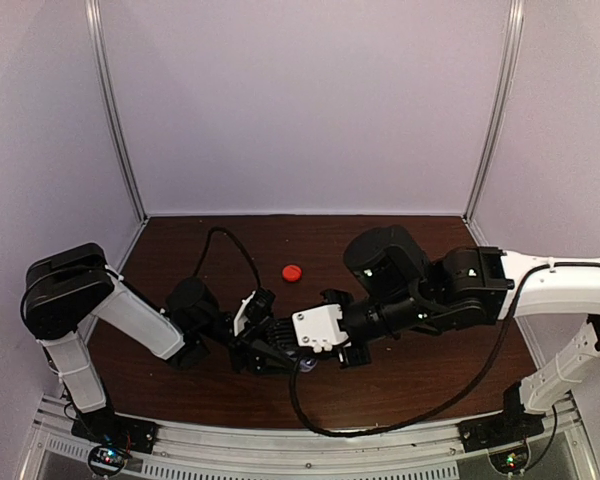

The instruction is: Insert the wireless bluetooth earbuds into the charging case

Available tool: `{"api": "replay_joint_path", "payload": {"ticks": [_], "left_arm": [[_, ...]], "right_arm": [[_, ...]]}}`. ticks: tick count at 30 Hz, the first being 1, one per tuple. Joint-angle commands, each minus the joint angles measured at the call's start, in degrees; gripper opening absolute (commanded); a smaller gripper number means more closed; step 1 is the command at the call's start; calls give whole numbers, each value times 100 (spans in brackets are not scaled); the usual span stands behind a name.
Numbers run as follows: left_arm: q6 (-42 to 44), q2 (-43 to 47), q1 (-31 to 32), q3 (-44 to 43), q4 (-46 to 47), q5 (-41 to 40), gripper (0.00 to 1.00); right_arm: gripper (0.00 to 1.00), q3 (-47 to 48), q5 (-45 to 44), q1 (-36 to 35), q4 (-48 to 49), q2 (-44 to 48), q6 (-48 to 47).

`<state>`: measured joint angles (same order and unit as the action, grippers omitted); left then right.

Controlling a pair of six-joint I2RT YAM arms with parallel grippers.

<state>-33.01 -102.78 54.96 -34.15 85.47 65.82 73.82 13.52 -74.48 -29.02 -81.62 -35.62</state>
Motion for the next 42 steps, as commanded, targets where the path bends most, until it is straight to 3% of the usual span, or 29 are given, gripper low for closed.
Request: {"api": "replay_joint_path", "payload": {"ticks": [1,25,42], "left_arm": [[-3,-3,84,-177,488,196,0],[207,-13,-27,-250,79,-240,0],[490,97,-95,-199,-172,-596,0]], "right_arm": [[23,-91,76,74,-133,129,81],[29,69,579,47,-137,263,207],[29,-259,337,210,679,870,973]]}}
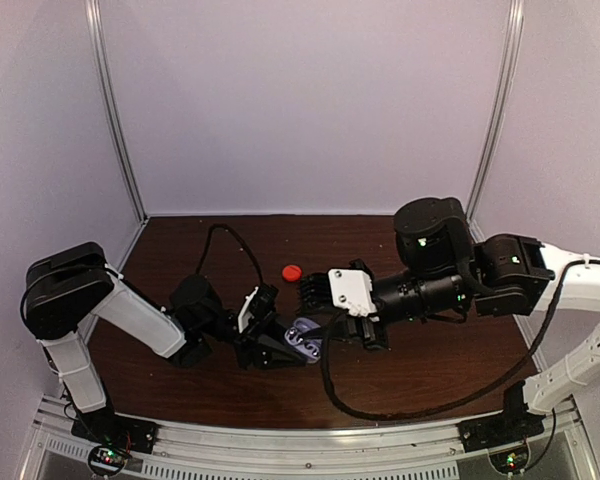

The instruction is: Insert the wireless bluetooth earbuds into the charging case

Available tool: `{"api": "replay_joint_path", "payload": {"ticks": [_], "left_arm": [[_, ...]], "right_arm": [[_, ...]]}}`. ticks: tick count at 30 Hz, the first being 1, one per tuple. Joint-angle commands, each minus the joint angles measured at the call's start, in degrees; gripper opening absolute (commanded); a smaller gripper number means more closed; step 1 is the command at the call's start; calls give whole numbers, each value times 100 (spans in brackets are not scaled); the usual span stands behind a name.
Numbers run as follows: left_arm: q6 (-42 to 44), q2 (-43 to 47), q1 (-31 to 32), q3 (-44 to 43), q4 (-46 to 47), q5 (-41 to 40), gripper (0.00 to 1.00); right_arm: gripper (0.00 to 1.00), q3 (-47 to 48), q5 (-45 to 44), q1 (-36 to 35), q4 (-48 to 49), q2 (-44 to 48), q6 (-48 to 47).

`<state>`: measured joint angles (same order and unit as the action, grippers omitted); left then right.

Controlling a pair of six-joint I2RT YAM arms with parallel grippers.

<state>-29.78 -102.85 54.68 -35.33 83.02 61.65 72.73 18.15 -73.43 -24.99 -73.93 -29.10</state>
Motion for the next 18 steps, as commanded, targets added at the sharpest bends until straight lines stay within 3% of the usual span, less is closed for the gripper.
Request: {"api": "replay_joint_path", "payload": {"ticks": [1,10,18], "left_arm": [[199,126,-63,-73,41,-208,0],[717,330,-74,-101,-771,-356,0],[944,401,-74,-123,-1071,-391,0]], "right_arm": [[27,-168,-187,121,269,86,360],[9,-58,-735,136,-123,-200,196],[5,29,-988,153,-16,-500,326]]}}
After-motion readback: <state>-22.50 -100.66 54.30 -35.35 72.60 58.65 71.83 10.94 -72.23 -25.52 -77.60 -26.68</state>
